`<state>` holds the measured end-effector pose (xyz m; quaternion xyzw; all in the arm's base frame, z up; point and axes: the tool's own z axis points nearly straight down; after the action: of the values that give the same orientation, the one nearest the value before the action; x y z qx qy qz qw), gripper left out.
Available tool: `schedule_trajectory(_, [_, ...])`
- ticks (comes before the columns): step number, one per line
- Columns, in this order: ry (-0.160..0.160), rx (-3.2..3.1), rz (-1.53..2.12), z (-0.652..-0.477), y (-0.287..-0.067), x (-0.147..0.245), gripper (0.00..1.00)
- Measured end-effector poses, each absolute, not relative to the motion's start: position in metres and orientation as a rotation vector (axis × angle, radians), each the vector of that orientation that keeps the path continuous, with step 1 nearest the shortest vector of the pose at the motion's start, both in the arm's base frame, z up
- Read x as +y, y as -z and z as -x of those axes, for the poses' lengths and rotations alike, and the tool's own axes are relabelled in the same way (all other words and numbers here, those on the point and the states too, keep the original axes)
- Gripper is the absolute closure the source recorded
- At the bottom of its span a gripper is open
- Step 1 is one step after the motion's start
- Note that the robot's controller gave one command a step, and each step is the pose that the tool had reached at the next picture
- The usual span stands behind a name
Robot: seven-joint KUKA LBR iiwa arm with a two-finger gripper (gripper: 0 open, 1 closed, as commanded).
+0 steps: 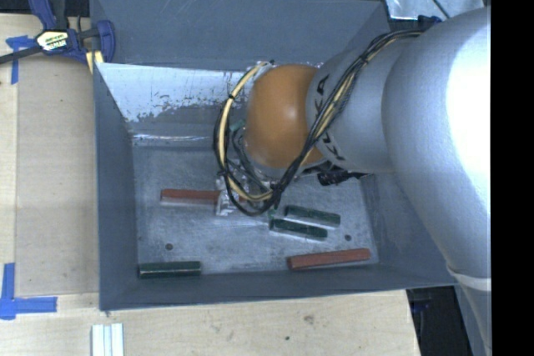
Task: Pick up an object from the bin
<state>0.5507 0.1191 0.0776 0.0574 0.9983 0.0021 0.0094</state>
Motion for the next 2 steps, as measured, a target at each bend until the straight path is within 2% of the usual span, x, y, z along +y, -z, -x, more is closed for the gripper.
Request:
schedule_trajectory(1, [-0.007, 3.117, -0.180, -0.551, -0.078, 0.119, 1.00])
schedule_trajectory(2, [0.000, 3.140, -0.125, -0.549, -0.164, 0.122, 0.00])
